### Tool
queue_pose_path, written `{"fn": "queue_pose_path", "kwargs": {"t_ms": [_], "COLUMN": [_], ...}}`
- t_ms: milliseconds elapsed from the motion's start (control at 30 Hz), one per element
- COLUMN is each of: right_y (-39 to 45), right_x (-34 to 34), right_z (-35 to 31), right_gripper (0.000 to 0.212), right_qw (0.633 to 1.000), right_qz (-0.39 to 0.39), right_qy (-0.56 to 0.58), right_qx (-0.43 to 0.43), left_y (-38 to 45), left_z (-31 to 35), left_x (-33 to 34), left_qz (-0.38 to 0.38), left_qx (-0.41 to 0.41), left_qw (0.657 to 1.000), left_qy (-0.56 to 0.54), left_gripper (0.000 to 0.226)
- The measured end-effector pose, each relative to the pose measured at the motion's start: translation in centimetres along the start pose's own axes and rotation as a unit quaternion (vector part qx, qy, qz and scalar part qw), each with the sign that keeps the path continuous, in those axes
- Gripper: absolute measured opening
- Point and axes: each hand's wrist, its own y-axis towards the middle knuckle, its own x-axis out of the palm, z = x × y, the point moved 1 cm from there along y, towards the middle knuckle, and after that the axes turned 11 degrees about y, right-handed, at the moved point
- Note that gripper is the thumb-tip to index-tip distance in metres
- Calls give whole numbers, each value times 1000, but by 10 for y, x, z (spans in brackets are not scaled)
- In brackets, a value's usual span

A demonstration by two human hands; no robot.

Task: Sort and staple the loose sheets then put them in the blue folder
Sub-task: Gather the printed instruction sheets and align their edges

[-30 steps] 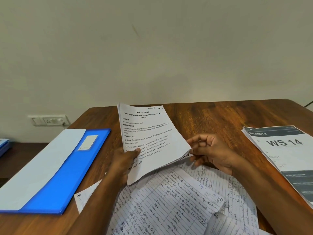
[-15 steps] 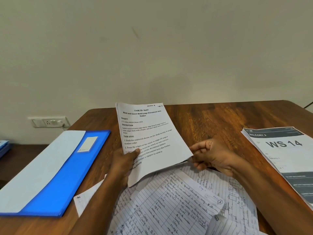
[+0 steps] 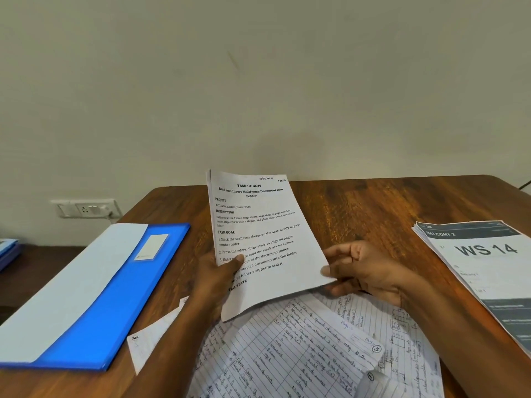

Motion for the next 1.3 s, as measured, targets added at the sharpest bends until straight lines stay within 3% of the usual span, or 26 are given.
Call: {"fn": "queue_pose_path", "kwargs": {"t_ms": [200, 433, 533, 700, 900, 1000, 1167, 1300], "right_y": [2, -8, -4, 14, 21, 20, 22, 21], "right_x": [-5, -16, -13, -11, -11, -8, 11, 19], "right_z": [2, -10, -8, 3, 9, 11, 23, 29], "right_gripper": [43, 36, 37, 21, 20, 22, 28, 24], "right_qw": [999, 993, 997, 967, 950, 962, 978, 981], "right_qz": [40, -17, 22, 181, 203, 178, 113, 90], "right_qy": [-27, -116, -63, 72, 139, 106, 91, 64], "right_qx": [0, 11, -31, -167, -192, -179, -152, -162], "left_y": [-3, -14, -19, -30, -37, -35, -20, -18], "left_z": [3, 12, 12, 14, 16, 21, 15, 11], "left_x": [0, 1, 3, 11, 9, 9, 9, 12], "left_qz": [5, -75, -151, -258, -312, -291, -123, -58], "left_qx": [11, 1, -13, -28, -47, -11, 35, 55], "left_qw": [1000, 997, 987, 960, 942, 951, 991, 996], "left_qy": [0, 24, 46, 102, 116, 102, 47, 36], "left_gripper": [20, 20, 27, 31, 33, 30, 26, 19]}}
